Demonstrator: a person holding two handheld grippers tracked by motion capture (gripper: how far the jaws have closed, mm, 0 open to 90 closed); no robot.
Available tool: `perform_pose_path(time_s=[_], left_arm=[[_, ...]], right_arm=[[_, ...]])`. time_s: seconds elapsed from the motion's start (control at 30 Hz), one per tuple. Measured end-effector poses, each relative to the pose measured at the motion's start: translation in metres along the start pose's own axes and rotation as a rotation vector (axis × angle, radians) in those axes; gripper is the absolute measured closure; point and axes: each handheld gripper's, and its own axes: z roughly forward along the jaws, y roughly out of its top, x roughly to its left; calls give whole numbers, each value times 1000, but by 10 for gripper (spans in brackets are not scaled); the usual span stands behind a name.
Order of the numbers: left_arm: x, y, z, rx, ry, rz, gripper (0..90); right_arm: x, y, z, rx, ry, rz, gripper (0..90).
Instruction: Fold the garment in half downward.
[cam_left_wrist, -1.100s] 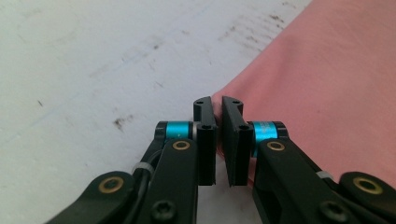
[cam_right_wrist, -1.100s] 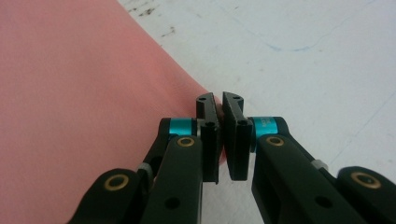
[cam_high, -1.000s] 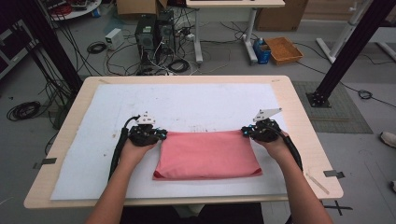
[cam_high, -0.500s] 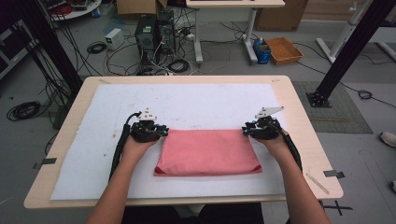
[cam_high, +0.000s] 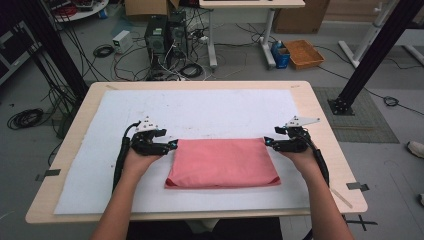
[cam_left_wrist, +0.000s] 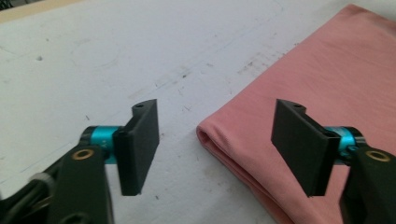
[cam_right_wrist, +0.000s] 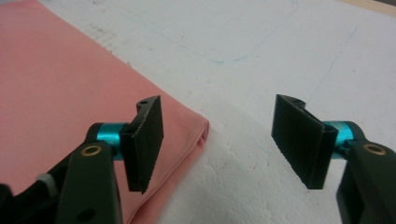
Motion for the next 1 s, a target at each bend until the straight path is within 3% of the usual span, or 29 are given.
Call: perform_pose_path(time_s=[0.13,0.37,0.6,0.83,1.0], left_arm=[[-4,-2,-7,-14,-12,8,277],[-17,-4,-27,-56,-66,24,247],[-30,-10,-41,-76,-127,46,208],[-35,-18,-50,-75,-135,36,190],[-38,-20,-51,-68,-138,28,190]], right_arm=[[3,-4,-4,-15,-10,15,272],[14,-8,-13,-69,20,16,217],[26,-9,-24,-98,84,-5,211],[36,-3,-33,-130,119,-39,206],[38,0,-34,-144,129,-37,206]])
